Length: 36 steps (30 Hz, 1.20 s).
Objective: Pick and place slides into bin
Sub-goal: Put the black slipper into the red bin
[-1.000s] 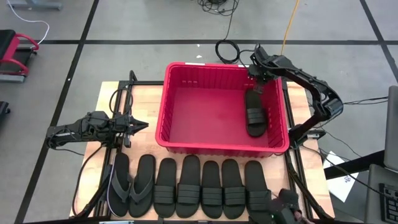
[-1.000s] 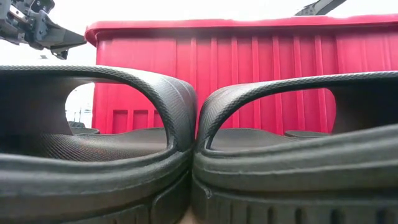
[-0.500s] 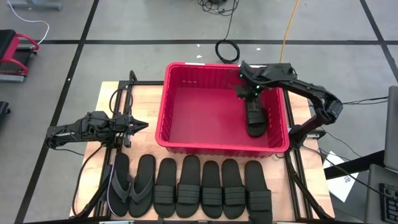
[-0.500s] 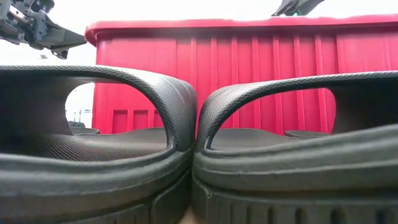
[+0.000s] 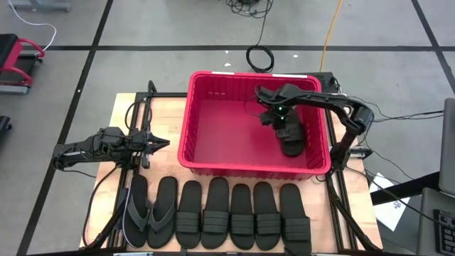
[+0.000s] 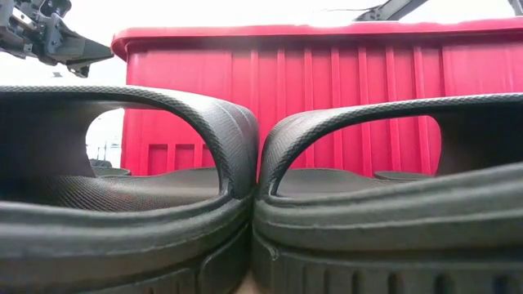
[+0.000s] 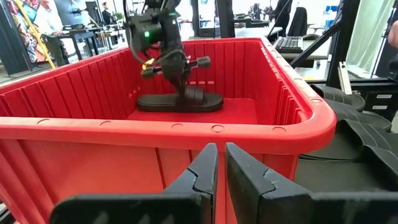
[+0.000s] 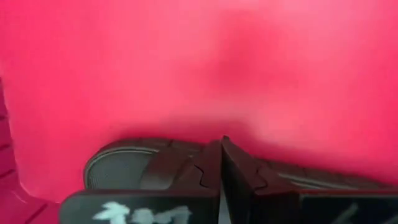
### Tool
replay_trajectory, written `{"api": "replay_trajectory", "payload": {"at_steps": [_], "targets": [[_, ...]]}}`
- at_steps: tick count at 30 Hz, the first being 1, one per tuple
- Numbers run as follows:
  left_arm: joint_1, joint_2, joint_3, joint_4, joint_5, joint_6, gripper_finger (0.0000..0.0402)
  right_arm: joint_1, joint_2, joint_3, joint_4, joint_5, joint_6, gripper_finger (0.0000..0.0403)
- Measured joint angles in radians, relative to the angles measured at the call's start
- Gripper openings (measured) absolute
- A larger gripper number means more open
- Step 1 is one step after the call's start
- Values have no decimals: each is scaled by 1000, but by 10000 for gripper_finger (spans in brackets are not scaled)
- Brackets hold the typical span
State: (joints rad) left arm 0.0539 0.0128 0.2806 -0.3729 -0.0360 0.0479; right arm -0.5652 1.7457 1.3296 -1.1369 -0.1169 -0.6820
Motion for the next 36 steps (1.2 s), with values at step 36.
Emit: {"api": "replay_trajectory", "payload": {"at_steps": [36], "targets": [[0,0,0,53,3,-33,37,24,-236,115,134,17,237,0]]}}
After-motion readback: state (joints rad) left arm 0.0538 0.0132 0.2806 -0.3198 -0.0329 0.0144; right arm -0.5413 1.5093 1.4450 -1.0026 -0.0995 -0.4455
